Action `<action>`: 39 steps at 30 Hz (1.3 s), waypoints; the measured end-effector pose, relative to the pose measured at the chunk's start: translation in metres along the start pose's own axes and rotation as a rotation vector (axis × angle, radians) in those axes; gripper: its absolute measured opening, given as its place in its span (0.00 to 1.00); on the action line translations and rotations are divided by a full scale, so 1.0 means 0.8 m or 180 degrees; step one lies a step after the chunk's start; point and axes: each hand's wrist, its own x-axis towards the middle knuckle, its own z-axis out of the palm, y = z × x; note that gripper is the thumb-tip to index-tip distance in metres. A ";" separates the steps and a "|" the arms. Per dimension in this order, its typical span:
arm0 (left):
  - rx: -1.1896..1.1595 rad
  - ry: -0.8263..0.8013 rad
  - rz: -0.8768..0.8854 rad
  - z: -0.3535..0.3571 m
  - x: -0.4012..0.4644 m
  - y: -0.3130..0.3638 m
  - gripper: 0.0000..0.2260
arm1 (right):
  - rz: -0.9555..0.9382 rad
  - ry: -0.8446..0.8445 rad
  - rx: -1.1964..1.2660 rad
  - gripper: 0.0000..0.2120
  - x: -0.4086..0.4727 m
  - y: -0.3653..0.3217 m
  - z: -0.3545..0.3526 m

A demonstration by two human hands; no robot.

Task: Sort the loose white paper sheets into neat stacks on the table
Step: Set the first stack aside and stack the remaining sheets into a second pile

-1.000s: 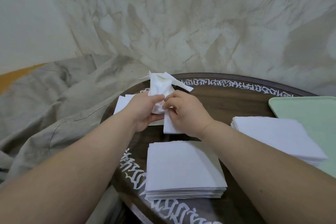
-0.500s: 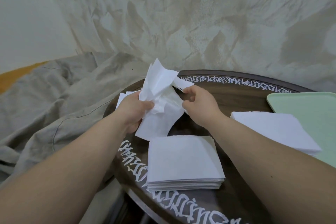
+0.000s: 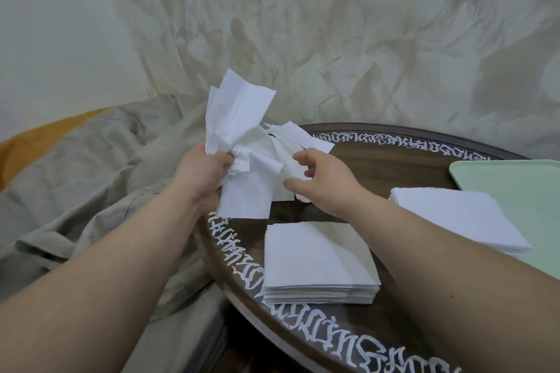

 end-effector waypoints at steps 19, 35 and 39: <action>-0.0340 0.0138 -0.0295 -0.009 -0.057 0.023 0.15 | -0.1097 0.1016 -0.1452 0.12 -0.058 -0.012 -0.047; -0.0536 0.0573 -0.0145 -0.022 -0.132 -0.010 0.15 | -0.0883 -0.0040 -0.2175 0.16 -0.175 0.043 -0.031; -0.0624 0.0188 -0.0196 0.001 -0.151 -0.017 0.14 | -0.0625 -0.0431 -0.2078 0.18 -0.183 0.039 -0.033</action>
